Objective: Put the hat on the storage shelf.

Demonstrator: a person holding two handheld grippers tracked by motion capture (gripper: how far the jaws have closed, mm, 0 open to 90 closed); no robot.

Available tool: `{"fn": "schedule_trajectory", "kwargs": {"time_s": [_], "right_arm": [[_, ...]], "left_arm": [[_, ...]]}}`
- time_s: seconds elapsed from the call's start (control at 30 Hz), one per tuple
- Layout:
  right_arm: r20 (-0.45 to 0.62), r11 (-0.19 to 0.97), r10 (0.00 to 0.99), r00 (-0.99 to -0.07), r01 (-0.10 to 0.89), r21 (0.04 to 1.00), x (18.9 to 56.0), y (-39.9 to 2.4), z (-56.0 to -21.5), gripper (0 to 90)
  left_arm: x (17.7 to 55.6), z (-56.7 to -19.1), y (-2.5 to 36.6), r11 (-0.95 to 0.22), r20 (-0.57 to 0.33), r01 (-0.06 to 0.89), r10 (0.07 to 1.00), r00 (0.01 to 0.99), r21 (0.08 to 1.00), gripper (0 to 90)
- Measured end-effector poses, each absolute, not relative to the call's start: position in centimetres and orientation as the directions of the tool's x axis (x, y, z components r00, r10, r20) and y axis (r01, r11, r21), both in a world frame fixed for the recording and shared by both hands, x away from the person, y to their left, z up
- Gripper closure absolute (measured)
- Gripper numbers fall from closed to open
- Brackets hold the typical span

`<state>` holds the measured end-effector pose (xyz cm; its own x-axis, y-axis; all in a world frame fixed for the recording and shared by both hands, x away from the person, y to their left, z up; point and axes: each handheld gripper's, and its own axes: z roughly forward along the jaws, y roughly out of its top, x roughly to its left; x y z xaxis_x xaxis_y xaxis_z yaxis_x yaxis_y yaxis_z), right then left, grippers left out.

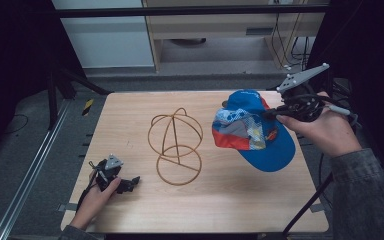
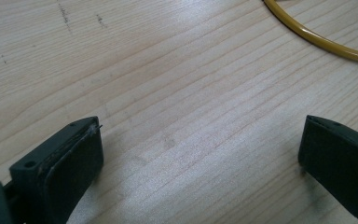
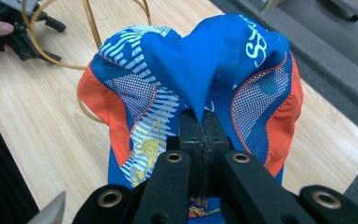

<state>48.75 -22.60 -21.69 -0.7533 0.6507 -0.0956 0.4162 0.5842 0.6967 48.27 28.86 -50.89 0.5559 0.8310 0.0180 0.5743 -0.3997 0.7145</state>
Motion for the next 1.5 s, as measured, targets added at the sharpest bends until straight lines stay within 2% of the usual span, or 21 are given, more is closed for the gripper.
{"fn": "schedule_trajectory", "kwargs": {"time_s": [0.63,1.5], "right_arm": [[-0.121,0.523,0.625,-0.771,0.299,0.798,48.1,-18.9,-19.1,90.0],[-0.109,0.544,0.515,-0.85,0.226,0.808,50.3,-10.3,-18.8,90.0]], "left_arm": [[48.3,-50.9,28.9,-0.402,0.02,0.574,0.83,0.557,0.713,0.0],[48.3,-50.8,28.9,-0.403,0.021,0.576,0.831,0.556,0.712,0.0]]}}
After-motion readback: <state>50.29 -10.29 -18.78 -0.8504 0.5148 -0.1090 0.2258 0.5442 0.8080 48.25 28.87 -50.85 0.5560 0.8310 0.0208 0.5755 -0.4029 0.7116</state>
